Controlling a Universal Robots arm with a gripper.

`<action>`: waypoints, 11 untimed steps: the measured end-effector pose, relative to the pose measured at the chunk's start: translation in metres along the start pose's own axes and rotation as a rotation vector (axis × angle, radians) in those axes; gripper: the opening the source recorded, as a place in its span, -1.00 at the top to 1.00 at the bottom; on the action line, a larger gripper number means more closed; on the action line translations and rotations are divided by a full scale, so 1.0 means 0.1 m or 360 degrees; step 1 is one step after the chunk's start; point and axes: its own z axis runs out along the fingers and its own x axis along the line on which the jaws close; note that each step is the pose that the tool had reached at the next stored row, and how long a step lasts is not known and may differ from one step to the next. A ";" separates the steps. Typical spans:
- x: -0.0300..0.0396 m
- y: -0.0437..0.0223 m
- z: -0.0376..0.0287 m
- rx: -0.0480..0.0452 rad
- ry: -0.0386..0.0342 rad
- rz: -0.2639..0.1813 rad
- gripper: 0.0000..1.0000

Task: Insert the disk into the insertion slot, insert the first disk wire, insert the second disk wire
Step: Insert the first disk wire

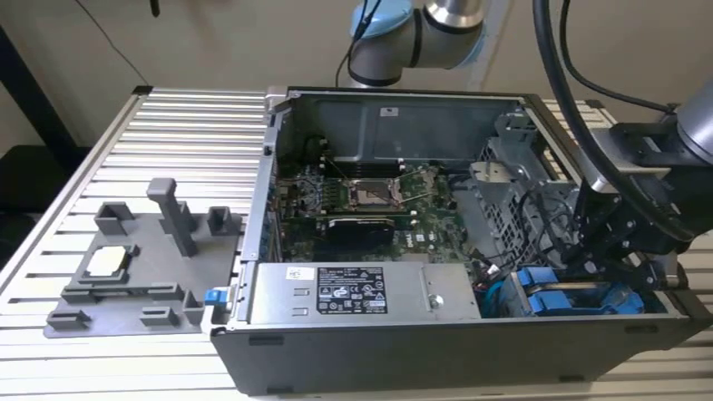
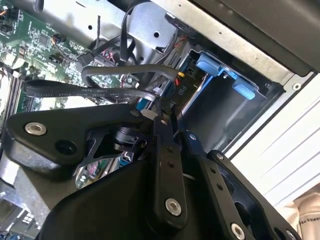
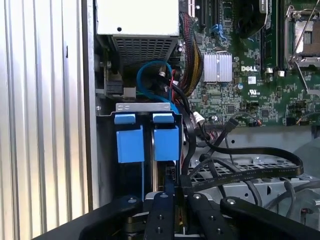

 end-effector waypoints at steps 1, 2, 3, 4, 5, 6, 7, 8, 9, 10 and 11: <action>0.000 0.000 0.002 0.0000 0.0000 0.0000 0.65; 0.000 0.000 0.001 -0.0001 0.0000 0.0000 0.51; 0.000 0.001 -0.003 -0.0001 0.0000 0.0000 0.51; -0.001 0.001 -0.011 -0.0002 0.0000 0.0000 0.51; -0.003 0.001 -0.022 -0.0003 0.0000 0.0001 0.51; -0.004 0.002 -0.034 -0.0004 0.0000 0.0001 0.51; -0.005 0.002 -0.047 -0.0005 0.0001 0.0001 0.51; -0.006 0.003 -0.059 -0.0006 0.0001 0.0002 0.51; -0.008 0.003 -0.069 -0.0007 0.0001 0.0002 0.51; -0.008 0.003 -0.073 -0.0007 0.0001 0.0002 0.51; -0.009 0.003 -0.071 -0.0007 0.0005 0.0002 0.51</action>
